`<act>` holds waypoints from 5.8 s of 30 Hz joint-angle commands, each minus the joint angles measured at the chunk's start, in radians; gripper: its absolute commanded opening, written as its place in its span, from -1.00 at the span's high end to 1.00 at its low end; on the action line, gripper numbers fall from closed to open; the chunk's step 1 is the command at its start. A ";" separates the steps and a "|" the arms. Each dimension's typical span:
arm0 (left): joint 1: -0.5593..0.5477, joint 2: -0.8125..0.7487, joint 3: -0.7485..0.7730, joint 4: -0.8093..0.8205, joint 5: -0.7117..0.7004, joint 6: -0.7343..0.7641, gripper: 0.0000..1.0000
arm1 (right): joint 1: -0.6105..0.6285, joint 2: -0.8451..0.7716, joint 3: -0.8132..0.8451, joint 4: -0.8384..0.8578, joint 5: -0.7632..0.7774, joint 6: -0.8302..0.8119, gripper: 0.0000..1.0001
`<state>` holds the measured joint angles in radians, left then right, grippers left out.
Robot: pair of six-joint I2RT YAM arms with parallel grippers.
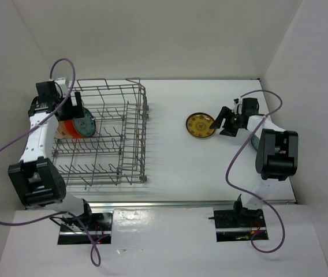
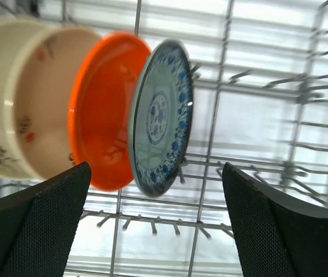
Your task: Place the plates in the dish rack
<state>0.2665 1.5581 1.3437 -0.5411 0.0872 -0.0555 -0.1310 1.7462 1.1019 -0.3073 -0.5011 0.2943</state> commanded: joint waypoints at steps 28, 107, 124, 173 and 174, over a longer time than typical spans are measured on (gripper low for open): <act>-0.231 -0.336 -0.091 0.356 0.623 -0.343 -1.00 | -0.002 0.360 0.179 0.182 -0.043 0.065 1.00; -0.081 -0.040 0.060 0.098 0.077 -0.181 1.00 | -0.044 0.046 0.236 -0.383 1.133 0.091 1.00; -0.081 0.098 0.130 0.043 -0.037 -0.113 1.00 | -0.090 0.240 0.164 -0.317 1.098 0.101 1.00; -0.122 0.092 -0.034 0.012 -0.055 -0.017 1.00 | 0.499 0.457 0.572 -0.283 0.730 0.103 1.00; -0.122 0.092 -0.034 0.003 -0.066 -0.017 1.00 | 0.499 0.443 0.572 -0.283 0.730 0.103 1.00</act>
<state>0.1658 1.6314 1.2835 -0.5060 0.0307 -0.0917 0.3683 2.1777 1.6543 -0.5831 0.2623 0.3817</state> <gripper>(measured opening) 0.124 0.007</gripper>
